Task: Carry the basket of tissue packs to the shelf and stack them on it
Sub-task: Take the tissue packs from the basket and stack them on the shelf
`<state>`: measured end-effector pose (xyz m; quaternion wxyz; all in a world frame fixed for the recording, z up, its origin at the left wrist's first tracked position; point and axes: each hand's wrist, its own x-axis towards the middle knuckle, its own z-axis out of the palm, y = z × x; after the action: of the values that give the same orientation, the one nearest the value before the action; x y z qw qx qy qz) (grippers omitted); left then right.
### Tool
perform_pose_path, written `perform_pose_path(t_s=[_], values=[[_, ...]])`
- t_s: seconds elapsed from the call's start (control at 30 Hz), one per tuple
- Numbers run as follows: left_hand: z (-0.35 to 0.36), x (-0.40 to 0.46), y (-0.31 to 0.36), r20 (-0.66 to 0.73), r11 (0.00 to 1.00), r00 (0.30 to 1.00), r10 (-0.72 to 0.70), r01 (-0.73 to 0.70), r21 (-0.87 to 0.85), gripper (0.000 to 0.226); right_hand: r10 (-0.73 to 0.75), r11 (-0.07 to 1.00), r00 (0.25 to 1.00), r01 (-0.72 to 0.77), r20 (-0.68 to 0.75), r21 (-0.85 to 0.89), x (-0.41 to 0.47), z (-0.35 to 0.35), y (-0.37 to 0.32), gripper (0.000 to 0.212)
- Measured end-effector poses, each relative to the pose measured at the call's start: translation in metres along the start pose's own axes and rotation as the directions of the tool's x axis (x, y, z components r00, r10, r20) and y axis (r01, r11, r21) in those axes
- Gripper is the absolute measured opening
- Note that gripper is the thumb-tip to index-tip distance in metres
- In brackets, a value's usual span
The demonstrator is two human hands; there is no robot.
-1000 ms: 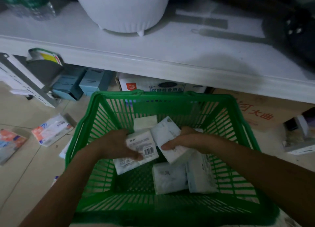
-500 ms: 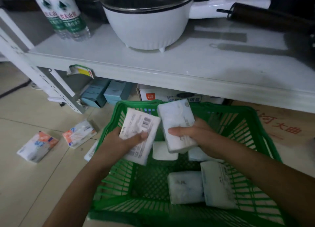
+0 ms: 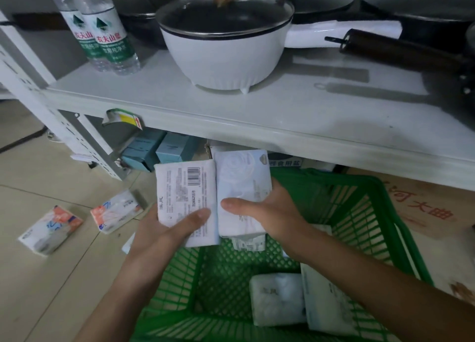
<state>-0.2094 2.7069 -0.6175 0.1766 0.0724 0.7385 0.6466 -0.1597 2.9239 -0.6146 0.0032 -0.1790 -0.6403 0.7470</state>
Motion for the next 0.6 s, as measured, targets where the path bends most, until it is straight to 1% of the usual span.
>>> perform_pose_path(t_s=[0.07,0.2,0.3,0.53,0.6], values=[[-0.004,0.0,0.01,-0.011,1.0,1.0,0.015,-0.015,0.0,0.056,-0.029,1.0,0.999,0.029,0.033,-0.003,-0.001,0.003,-0.008,0.058],[-0.011,0.005,0.032,-0.025,0.999,1.0,0.003,-0.004,-0.032,0.054,-0.078,0.996,0.995,0.081,0.065,-0.032,0.0,0.007,-0.028,0.069],[-0.014,0.009,0.053,-0.018,0.998,1.0,0.0,-0.001,-0.059,0.052,-0.11,0.993,0.993,0.111,0.035,-0.049,0.001,0.009,-0.042,0.075],[-0.015,0.026,0.095,0.019,0.999,1.0,0.012,-0.011,-0.048,0.057,-0.149,0.989,0.986,0.148,-0.069,-0.019,0.006,0.007,-0.068,0.071],[-0.017,0.029,0.106,0.025,0.999,1.0,0.003,-0.002,-0.047,0.061,-0.152,0.988,0.985,0.151,-0.087,-0.016,0.008,0.005,-0.078,0.069]])
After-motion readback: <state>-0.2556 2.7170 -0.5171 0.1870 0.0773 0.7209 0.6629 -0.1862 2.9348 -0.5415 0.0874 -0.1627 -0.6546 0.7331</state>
